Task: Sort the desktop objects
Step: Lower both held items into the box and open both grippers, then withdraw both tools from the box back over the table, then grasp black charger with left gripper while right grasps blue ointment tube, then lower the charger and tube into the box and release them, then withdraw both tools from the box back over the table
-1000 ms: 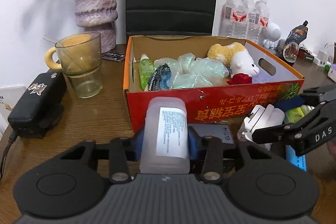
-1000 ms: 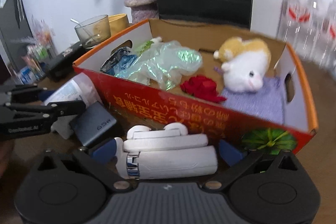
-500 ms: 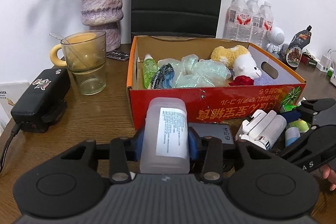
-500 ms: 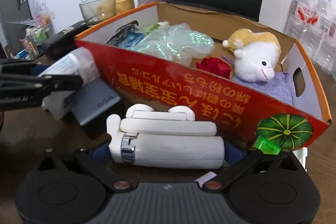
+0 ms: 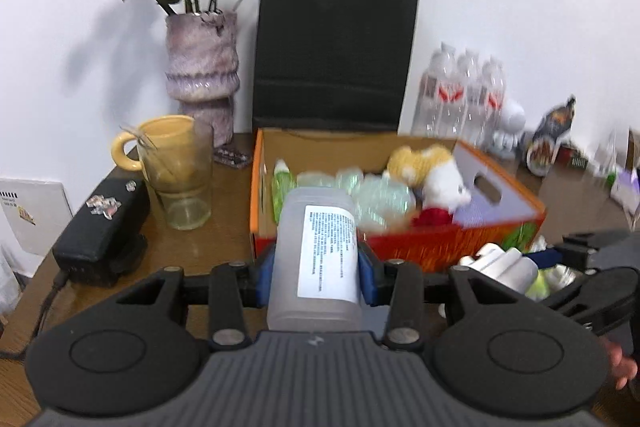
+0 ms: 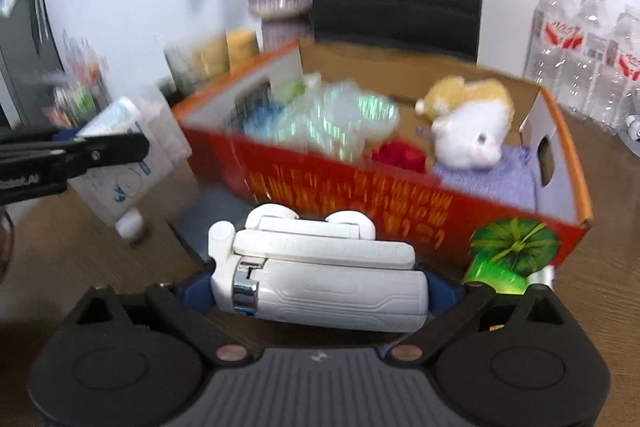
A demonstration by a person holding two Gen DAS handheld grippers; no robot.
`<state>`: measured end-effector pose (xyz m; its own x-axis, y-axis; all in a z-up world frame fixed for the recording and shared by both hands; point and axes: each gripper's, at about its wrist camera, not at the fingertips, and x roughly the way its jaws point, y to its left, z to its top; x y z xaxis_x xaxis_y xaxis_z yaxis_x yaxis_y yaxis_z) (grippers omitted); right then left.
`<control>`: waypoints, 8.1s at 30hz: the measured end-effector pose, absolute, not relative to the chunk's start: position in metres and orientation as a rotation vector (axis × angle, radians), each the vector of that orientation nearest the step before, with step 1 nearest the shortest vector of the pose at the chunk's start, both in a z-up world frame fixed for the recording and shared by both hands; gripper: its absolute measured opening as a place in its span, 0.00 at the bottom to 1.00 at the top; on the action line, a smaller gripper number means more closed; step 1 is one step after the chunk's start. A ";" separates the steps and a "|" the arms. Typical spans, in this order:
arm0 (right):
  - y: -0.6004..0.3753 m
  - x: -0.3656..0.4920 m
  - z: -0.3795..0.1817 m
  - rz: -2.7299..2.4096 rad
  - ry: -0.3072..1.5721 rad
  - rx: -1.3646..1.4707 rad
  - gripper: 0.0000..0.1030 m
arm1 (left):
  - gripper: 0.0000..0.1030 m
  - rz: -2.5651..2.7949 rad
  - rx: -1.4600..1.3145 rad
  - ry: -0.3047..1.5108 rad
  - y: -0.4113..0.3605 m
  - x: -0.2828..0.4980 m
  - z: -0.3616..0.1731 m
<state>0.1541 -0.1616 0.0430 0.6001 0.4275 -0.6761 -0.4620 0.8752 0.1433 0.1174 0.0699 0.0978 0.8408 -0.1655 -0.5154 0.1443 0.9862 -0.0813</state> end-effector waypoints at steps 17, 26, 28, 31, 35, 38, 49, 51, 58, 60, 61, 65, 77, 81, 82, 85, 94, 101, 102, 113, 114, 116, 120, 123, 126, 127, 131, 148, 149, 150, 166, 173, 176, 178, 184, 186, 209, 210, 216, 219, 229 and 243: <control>-0.152 0.350 0.088 0.269 0.757 0.115 0.97 | 0.40 -0.090 -0.283 0.787 0.048 0.348 0.087; -0.153 0.390 0.059 0.287 0.848 0.158 0.98 | 0.63 -0.120 -0.350 0.790 0.066 0.367 0.077; -0.156 0.385 0.066 0.332 0.837 0.183 0.97 | 0.63 -0.113 -0.343 0.764 0.070 0.360 0.088; -0.159 0.375 0.083 0.321 0.815 0.175 0.97 | 0.65 -0.091 -0.307 0.742 0.068 0.344 0.103; -0.163 0.357 0.105 0.272 0.812 0.149 0.97 | 0.74 -0.043 -0.243 0.742 0.063 0.323 0.117; -0.163 0.335 0.115 0.254 0.847 0.098 0.97 | 0.79 -0.028 -0.198 0.768 0.060 0.305 0.126; -0.165 0.245 0.125 0.204 0.953 -0.057 0.97 | 1.00 -0.024 -0.049 0.755 0.048 0.221 0.147; -0.168 0.228 0.126 0.205 0.949 -0.055 0.97 | 1.00 -0.042 -0.045 0.762 0.045 0.206 0.144; -0.179 0.177 0.128 0.197 0.923 -0.034 0.97 | 1.00 -0.101 0.011 0.780 0.027 0.161 0.138; -0.182 0.160 0.125 0.196 0.908 -0.033 0.97 | 1.00 -0.131 0.017 0.769 0.025 0.144 0.133; -0.183 0.151 0.122 0.201 0.890 -0.026 0.98 | 1.00 -0.146 0.015 0.764 0.025 0.136 0.127; -0.194 0.115 0.091 0.211 0.859 0.024 0.98 | 1.00 -0.111 0.028 0.739 0.023 0.096 0.090; -0.204 0.026 0.014 0.174 0.672 0.060 0.98 | 1.00 -0.027 0.062 0.665 0.011 0.015 0.007; -0.200 0.017 0.002 0.162 0.668 0.051 0.98 | 1.00 -0.044 0.031 0.675 0.015 0.013 0.003; -0.200 0.016 -0.001 0.161 0.671 0.055 0.98 | 1.00 -0.046 0.030 0.675 0.016 0.013 0.003; -0.195 0.012 -0.006 0.155 0.678 0.040 0.98 | 1.00 -0.053 0.034 0.675 0.014 0.011 0.001; -0.188 0.011 -0.010 0.130 0.697 -0.016 1.00 | 1.00 -0.059 0.035 0.696 0.013 0.011 -0.002; -0.188 0.012 -0.010 0.126 0.699 -0.023 1.00 | 1.00 -0.061 0.032 0.699 0.014 0.012 -0.003; -0.188 0.012 -0.010 0.126 0.699 -0.023 1.00 | 1.00 -0.061 0.032 0.699 0.014 0.012 -0.003; -0.187 0.012 -0.009 0.129 0.700 -0.023 1.00 | 1.00 -0.060 0.031 0.698 0.013 0.011 -0.003; -0.187 0.012 -0.009 0.128 0.700 -0.023 1.00 | 1.00 -0.061 0.031 0.698 0.013 0.011 -0.003; -0.187 0.012 -0.009 0.128 0.700 -0.024 1.00 | 1.00 -0.061 0.031 0.698 0.013 0.011 -0.003; -0.187 0.012 -0.009 0.125 0.701 -0.025 1.00 | 1.00 -0.059 -0.012 0.660 0.020 0.009 0.003; -0.189 0.011 -0.007 0.140 0.711 -0.017 1.00 | 1.00 -0.119 -0.044 0.586 0.029 0.017 0.022; -0.198 0.025 0.007 0.178 0.728 0.109 0.94 | 1.00 -0.122 0.048 0.576 0.024 0.060 0.037; -0.202 0.032 0.013 0.184 0.726 0.183 0.94 | 1.00 -0.111 0.071 0.586 0.022 0.076 0.038; -0.197 0.068 0.019 0.130 0.759 0.307 0.86 | 0.95 -0.076 0.126 0.628 0.013 0.130 0.034; -0.159 0.089 0.013 0.186 0.742 0.036 0.29 | 0.57 -0.101 0.037 0.744 0.013 0.140 0.013; -0.162 0.088 0.016 0.192 0.735 0.044 0.29 | 0.57 -0.102 0.012 0.747 0.016 0.139 0.017; -0.166 0.086 0.019 0.199 0.720 0.052 0.29 | 0.57 -0.101 -0.004 0.738 0.018 0.137 0.021; -0.220 0.188 0.132 0.128 0.482 0.126 0.29 | 0.57 -0.120 -0.132 0.640 0.014 0.246 0.103; -0.201 0.271 0.082 0.022 0.609 0.014 0.29 | 0.57 -0.126 -0.094 0.744 -0.007 0.282 0.057; -0.194 0.293 0.060 0.011 0.691 -0.026 0.30 | 0.58 -0.116 -0.035 0.798 -0.012 0.292 0.041; -0.193 0.303 0.050 -0.026 0.765 -0.030 0.31 | 0.60 -0.108 0.014 0.812 -0.014 0.294 0.037; -0.216 0.301 0.060 0.070 0.847 0.132 0.72 | 0.86 -0.095 -0.053 0.696 0.005 0.279 0.073; -0.216 0.292 0.073 0.093 0.836 0.139 0.89 | 0.94 -0.084 -0.041 0.673 0.009 0.272 0.082; -0.173 0.191 0.116 0.135 0.945 -0.045 0.91 | 1.00 -0.064 0.028 0.843 0.013 0.194 0.112; -0.175 0.188 0.116 0.130 0.948 -0.040 0.91 | 1.00 -0.067 0.035 0.841 0.012 0.190 0.113; -0.180 0.166 0.122 0.093 0.940 -0.043 0.91 | 1.00 -0.075 0.058 0.828 0.004 0.163 0.120; -0.182 0.155 0.125 0.099 0.935 -0.030 0.91 | 1.00 -0.078 0.065 0.822 0.002 0.151 0.125; -0.181 0.116 0.124 0.132 0.850 0.017 0.95 | 1.00 -0.030 0.046 0.711 0.008 0.102 0.126; -0.173 0.005 0.016 0.177 0.641 0.026 0.96 | 1.00 -0.026 0.003 0.561 0.018 0.001 0.018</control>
<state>0.0046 -0.1734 0.0162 0.7870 0.1723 -0.5924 -0.1566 0.9846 0.0784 0.0013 0.0180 0.0184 0.8466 -0.0243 -0.5317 0.0258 0.9997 -0.0045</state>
